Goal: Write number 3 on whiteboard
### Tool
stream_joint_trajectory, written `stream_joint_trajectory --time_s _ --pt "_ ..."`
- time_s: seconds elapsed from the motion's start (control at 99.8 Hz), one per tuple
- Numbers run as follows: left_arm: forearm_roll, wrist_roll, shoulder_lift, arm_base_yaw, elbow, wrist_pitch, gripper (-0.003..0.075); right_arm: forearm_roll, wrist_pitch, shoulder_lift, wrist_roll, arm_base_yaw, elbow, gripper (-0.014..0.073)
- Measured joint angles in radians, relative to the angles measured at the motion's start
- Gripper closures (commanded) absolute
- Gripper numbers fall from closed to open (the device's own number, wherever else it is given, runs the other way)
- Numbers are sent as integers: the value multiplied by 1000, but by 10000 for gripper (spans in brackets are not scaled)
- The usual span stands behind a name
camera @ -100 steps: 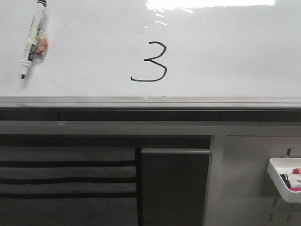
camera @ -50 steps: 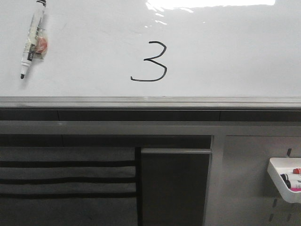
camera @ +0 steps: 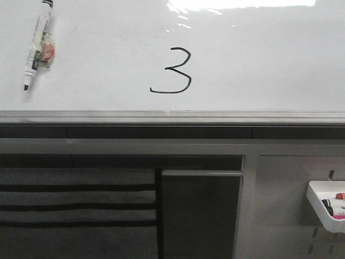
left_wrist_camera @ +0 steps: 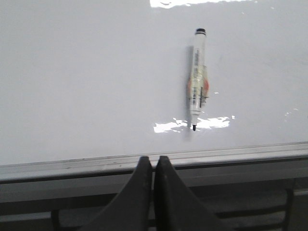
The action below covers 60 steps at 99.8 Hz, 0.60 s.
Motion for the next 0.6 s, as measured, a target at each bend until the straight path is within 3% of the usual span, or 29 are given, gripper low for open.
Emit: stream_joint_trajectory --time_s 0.3,0.481,0.601 --pt "15 -8 -103 82 69 -11 738 0 0 0 0 0 0 668" --pt "266 -220 -143 61 95 -35 738 0 0 0 1 0 0 668" --pt "284 -280 -143 58 95 -45 738 0 1 0 1 0 0 668"
